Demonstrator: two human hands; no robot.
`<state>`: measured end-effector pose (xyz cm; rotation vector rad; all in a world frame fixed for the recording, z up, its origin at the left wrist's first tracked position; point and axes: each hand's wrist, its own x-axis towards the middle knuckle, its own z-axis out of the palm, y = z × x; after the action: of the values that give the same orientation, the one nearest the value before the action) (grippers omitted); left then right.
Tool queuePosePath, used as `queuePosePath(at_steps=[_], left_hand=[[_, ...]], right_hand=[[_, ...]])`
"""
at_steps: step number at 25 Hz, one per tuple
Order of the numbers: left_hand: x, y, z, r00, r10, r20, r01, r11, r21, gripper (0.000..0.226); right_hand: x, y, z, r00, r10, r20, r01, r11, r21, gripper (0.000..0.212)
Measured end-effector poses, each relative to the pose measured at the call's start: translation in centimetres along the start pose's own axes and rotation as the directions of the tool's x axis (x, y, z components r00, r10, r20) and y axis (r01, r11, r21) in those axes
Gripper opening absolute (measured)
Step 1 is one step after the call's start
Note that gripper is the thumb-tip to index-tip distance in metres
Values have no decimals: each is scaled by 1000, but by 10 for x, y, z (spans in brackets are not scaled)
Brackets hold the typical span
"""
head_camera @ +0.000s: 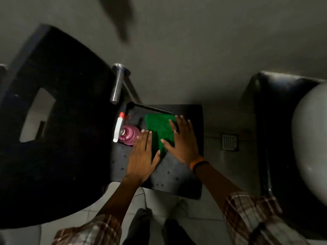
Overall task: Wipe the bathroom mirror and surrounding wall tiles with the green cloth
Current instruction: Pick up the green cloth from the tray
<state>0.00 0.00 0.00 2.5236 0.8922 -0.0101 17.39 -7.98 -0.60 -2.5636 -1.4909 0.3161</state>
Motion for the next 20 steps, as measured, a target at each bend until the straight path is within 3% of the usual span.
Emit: queuePosePath(at_steps=[4, 8, 11, 14, 18, 20], left_hand=[[-5, -38, 64, 994, -109, 28, 109, 994, 6, 69], [-6, -59, 100, 999, -28, 23, 26, 996, 89, 65], [-6, -63, 114, 999, -32, -8, 33, 990, 134, 64], [-6, -59, 114, 999, -34, -12, 35, 993, 111, 64], [-8, -37, 82, 998, -60, -27, 61, 998, 10, 67], [-1, -18, 50, 996, -16, -91, 16, 1000, -9, 68]], right_hand=[[17, 5, 66, 999, -47, 15, 48, 998, -35, 84], [30, 9, 103, 997, -77, -2, 76, 992, -105, 92], [29, 7, 116, 997, -45, -61, 38, 994, -104, 84], [38, -1, 110, 996, -45, -76, 30, 981, -191, 77], [46, -11, 68, 997, -75, 10, 75, 985, -157, 69], [36, -14, 34, 994, -101, -46, 89, 974, -210, 64]])
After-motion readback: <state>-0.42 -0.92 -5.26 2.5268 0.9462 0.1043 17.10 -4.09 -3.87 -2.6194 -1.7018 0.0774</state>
